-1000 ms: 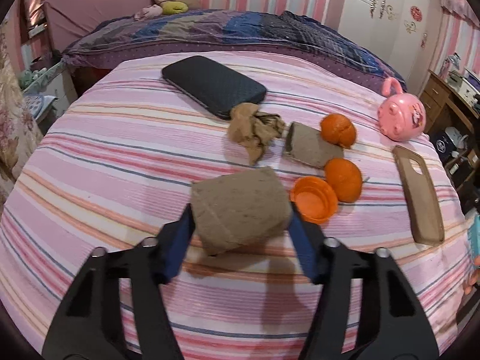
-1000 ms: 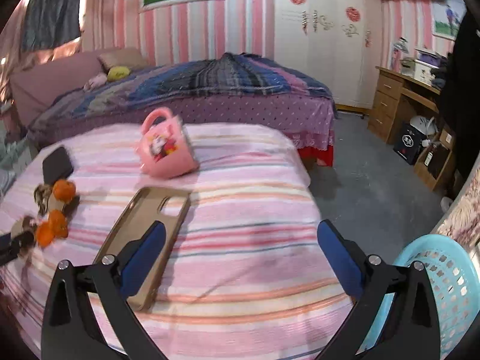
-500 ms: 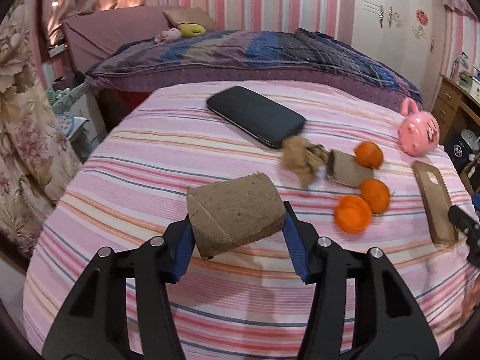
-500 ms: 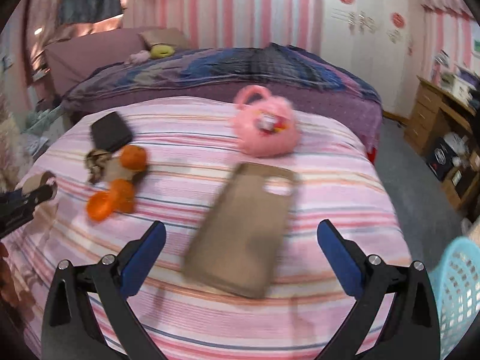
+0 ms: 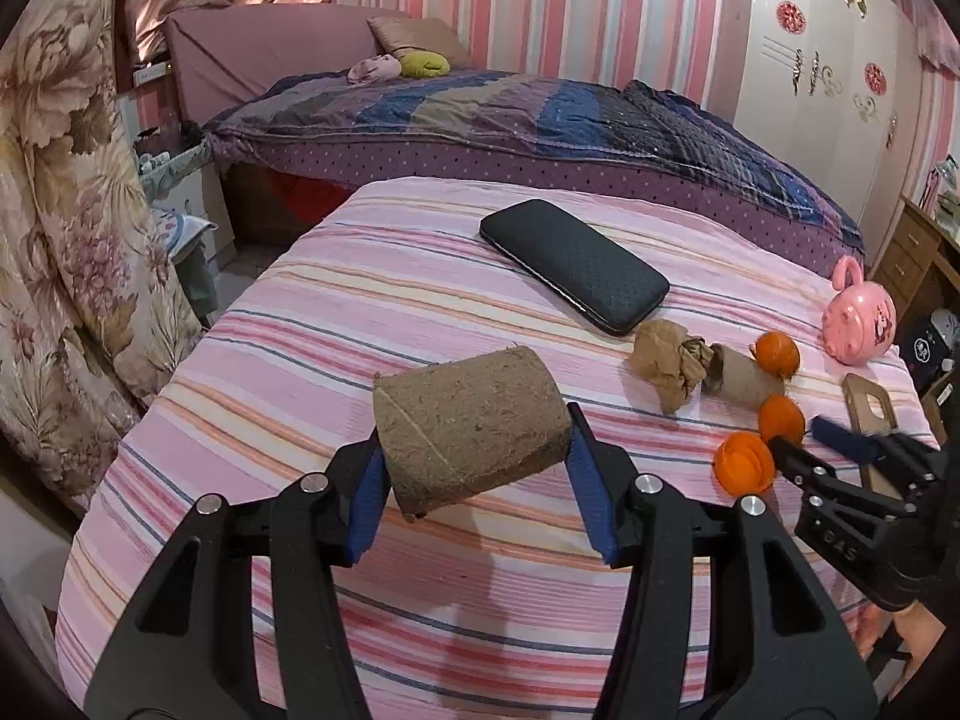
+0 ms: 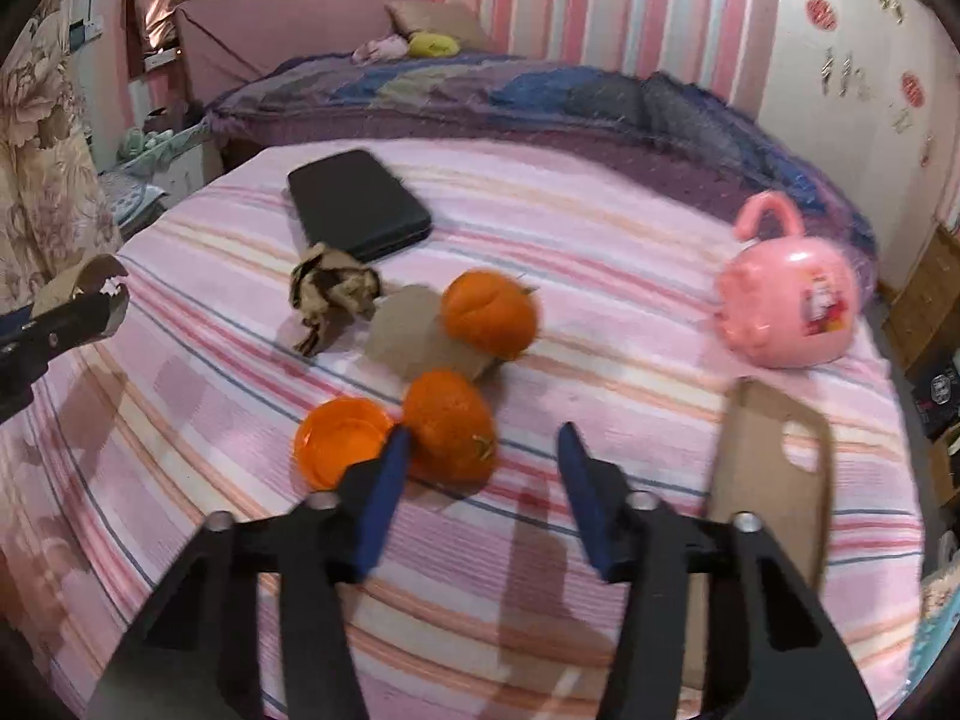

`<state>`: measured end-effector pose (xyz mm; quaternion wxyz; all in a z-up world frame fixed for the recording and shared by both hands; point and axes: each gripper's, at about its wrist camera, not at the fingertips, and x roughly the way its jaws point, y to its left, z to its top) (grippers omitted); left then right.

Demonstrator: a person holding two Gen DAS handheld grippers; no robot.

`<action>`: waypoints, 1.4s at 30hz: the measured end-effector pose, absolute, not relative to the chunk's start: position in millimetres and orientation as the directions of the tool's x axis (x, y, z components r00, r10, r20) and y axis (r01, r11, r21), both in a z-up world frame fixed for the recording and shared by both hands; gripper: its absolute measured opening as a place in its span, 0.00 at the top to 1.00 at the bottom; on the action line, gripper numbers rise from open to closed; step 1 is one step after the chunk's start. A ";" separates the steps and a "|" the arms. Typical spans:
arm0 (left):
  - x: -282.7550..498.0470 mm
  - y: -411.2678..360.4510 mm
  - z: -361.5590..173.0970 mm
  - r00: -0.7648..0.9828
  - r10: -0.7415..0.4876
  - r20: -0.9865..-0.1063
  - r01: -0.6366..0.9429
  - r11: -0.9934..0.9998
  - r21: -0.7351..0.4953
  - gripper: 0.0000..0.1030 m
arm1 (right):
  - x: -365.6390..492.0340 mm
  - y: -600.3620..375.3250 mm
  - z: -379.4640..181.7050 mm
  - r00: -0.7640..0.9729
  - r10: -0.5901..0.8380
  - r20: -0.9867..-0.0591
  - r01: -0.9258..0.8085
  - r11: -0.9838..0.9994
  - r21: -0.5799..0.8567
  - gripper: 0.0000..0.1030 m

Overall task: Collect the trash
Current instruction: 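Grasp the brown paper roll with the left tool while the right tool grasps a tangerine, then carry the paper roll and tangerine over the blue basket with both tools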

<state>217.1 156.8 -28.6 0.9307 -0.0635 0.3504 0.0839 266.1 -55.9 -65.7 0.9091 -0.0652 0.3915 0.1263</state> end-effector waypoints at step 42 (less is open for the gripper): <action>129.3 -19.8 -11.0 0.801 -0.071 -0.595 0.058 0.997 -0.041 0.49 | 96.7 -298.9 -21.7 0.836 -0.066 -0.545 0.037 0.997 -0.065 0.73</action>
